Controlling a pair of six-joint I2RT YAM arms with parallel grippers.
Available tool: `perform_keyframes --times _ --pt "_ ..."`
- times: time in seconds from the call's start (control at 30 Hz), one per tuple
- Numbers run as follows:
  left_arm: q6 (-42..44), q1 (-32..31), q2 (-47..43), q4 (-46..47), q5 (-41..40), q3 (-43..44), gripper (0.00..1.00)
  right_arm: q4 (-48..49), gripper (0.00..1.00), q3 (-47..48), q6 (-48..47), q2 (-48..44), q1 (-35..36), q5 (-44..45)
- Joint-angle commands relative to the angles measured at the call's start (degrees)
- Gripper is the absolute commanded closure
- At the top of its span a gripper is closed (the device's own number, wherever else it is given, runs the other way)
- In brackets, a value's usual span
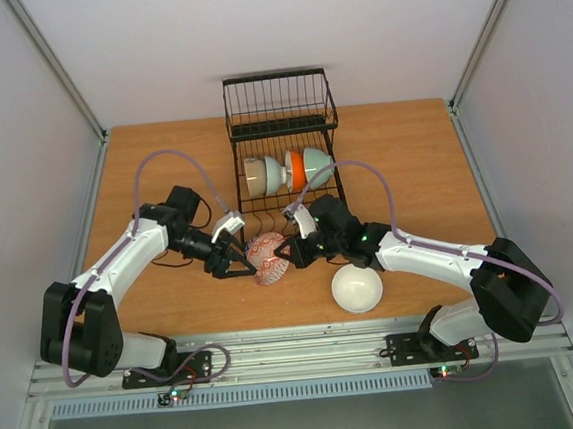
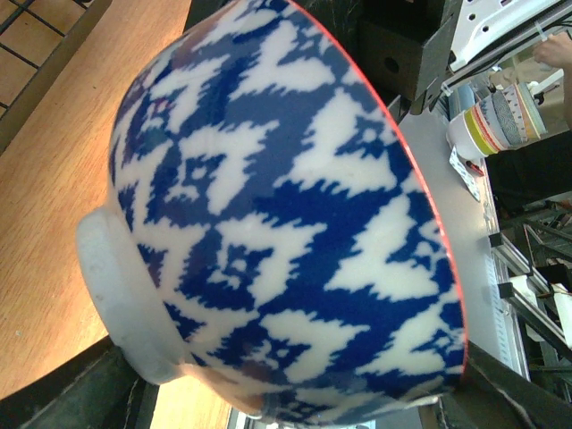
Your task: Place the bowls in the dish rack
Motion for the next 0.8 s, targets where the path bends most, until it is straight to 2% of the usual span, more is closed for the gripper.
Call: perform_keyframes --times 0.0,0.17,0.23,0.37,0.43,0.57,0.77 --pt "2.5 -0.2 0.2 4.3 -1.7 -0.1 0.69 8.0 0.99 0.7 1.9 -0.9 0.5 -7.8" --pt "3.0 -0.2 0.1 4.1 -1.7 0.0 0.93 8.4 0.99 0.8 1.9 -0.5 0.5 -8.9" --pt "3.0 -0.2 -0.1 4.3 -1.8 -0.1 0.99 8.3 0.92 0.8 1.9 -0.5 0.5 -8.8" --pt "2.3 -0.3 -0.8 5.8 -2.7 -0.8 1.0 7.8 0.64 0.5 1.9 -1.4 0.5 -6.9" --pt "0.7 -0.2 -1.6 7.7 -3.8 -1.5 1.0 7.3 0.53 0.1 1.9 -2.2 0.5 -5.0" --pt "-2.2 -0.2 -3.3 11.2 -5.8 -2.6 0.99 6.1 0.39 -1.1 1.8 -5.0 0.5 -0.7" --pt "-7.9 -0.2 -6.2 18.5 -11.2 -4.5 0.99 1.9 0.25 -2.6 0.9 -10.0 0.5 7.1"
